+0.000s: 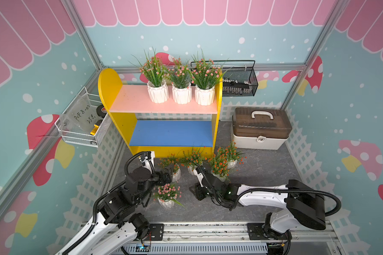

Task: Place the baby's breath potted plants on the rack by color
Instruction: Pick up the baby's breath potted plant from the center of the board.

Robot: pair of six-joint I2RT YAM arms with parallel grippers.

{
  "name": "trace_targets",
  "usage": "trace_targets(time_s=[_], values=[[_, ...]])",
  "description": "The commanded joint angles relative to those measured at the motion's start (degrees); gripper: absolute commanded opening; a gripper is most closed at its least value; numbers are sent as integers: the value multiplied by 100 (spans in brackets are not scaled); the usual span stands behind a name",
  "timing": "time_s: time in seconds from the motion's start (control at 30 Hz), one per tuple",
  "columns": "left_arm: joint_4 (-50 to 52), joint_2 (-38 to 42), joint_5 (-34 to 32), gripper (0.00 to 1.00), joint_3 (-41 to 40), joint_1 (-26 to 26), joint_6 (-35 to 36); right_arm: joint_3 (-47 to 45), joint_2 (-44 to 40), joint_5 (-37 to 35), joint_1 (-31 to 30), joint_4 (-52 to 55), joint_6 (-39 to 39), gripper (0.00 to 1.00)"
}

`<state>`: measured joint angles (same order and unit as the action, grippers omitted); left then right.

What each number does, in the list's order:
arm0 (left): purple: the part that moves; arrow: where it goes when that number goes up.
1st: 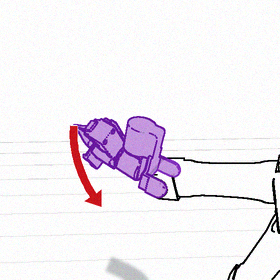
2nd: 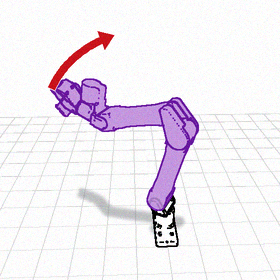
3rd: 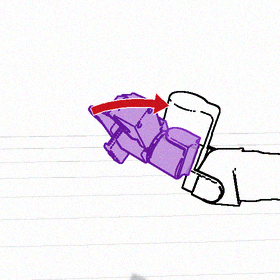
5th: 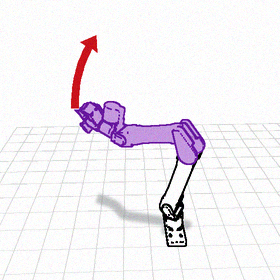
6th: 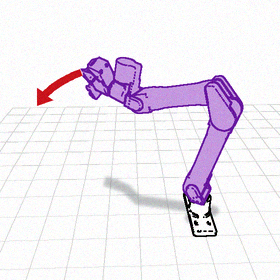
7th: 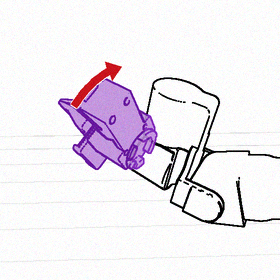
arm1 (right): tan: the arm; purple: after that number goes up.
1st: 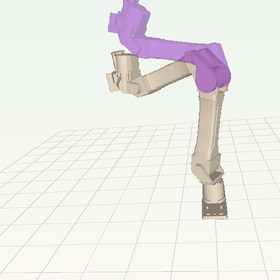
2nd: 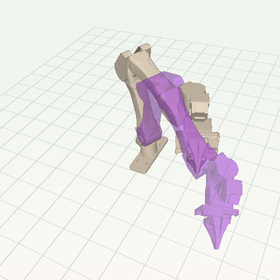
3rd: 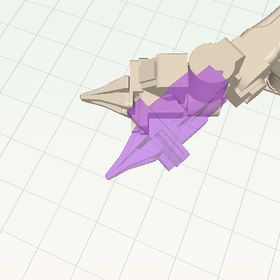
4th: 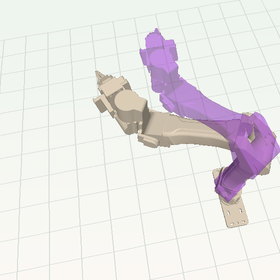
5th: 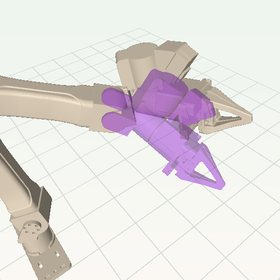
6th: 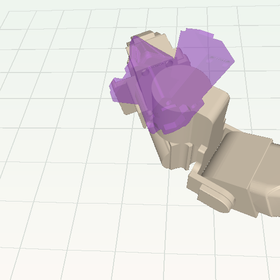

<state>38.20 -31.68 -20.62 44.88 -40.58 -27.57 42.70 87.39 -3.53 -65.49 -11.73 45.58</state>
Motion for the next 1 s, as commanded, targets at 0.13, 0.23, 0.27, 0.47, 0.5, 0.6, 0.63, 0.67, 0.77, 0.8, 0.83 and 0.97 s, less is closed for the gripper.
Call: trace_targets(time_s=[0.13, 0.23, 0.27, 0.47, 0.5, 0.6, 0.63, 0.67, 0.77, 0.8, 0.83, 0.97], values=[[482, 361, -291, 96, 17, -29, -452, 703, 740, 209, -183, -549, 195, 38], [590, 382, -293, 96, 88, -29, -425, 949, 1041, 333, -201, -546, 186, 37], [605, 398, -285, 96, 99, -29, -411, 1027, 1143, 377, -209, -542, 196, 37], [710, 573, -267, 96, 82, -29, -389, 1408, 1519, 602, -278, -516, 164, 34], [723, 607, -275, 96, 82, -29, -381, 1451, 1539, 616, -299, -494, 149, 33], [749, 723, -292, 96, 58, -29, -398, 1592, 1594, 602, -347, -341, 79, 33], [757, 750, -293, 96, 56, -29, -382, 1636, 1609, 608, -366, -277, 53, 33], [782, 766, -309, 96, 55, -29, -380, 1690, 1630, 606, -386, -216, 31, 33], [821, 794, -311, 96, 56, -29, -390, 1834, 1717, 560, -429, -9, 12, 32], [822, 799, -302, 96, 62, -29, -389, 1897, 1760, 542, -433, 87, 11, 32], [818, 804, -294, 96, 64, -29, -389, 1948, 1795, 516, -446, 180, 21, 31], [814, 804, -276, 96, 82, -29, -382, 2149, 1944, 390, -473, 536, 30, 26]])
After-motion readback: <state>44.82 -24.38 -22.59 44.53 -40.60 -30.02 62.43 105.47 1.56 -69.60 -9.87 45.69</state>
